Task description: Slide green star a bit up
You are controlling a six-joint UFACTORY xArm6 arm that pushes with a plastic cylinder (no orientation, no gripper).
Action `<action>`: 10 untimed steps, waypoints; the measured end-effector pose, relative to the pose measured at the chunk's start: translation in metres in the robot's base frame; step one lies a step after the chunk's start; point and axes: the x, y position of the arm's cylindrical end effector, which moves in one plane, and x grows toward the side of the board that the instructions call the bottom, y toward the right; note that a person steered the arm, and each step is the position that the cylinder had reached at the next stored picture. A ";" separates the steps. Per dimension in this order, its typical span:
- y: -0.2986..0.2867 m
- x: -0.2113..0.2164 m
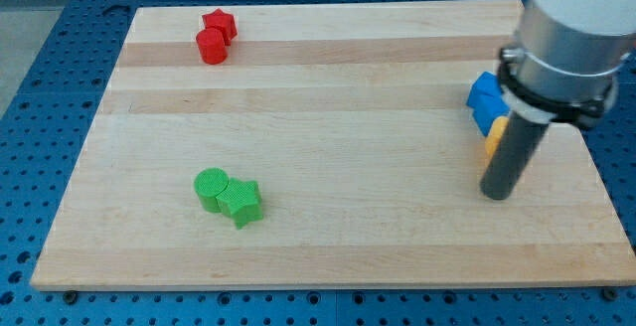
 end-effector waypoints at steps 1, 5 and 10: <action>0.000 0.000; -0.133 -0.044; -0.173 -0.052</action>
